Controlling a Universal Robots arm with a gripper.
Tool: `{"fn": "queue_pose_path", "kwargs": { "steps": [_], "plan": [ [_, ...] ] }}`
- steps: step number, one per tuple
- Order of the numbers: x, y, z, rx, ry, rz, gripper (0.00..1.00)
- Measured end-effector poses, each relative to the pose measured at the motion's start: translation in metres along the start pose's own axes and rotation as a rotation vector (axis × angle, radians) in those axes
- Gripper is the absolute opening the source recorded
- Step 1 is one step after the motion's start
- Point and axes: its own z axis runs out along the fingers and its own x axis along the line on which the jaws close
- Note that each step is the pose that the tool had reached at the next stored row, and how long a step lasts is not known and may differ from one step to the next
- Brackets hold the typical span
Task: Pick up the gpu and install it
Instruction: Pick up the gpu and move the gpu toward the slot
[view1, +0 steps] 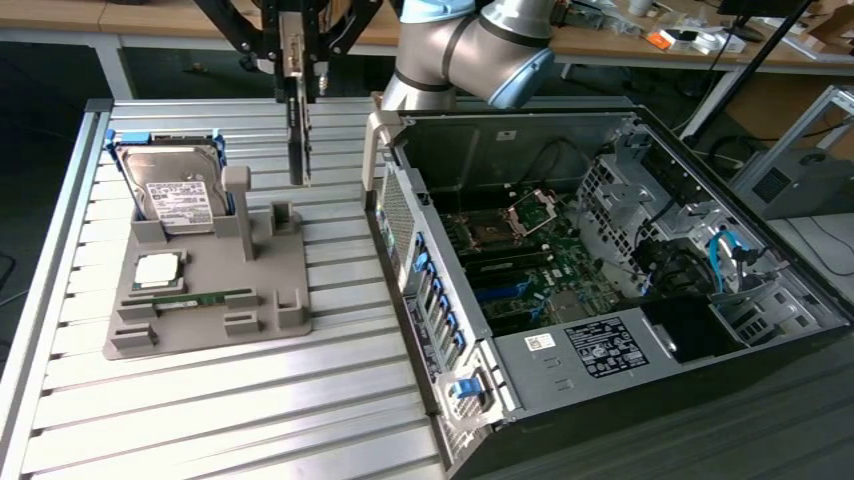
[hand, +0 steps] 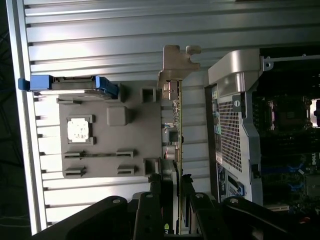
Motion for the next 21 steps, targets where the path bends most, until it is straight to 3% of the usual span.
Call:
{"fn": "queue_pose_path", "kwargs": {
  "steps": [21],
  "plan": [
    [-0.0079,-0.0003,0.0002,0.0022,-0.0002,0.0,0.27]
  ]
}}
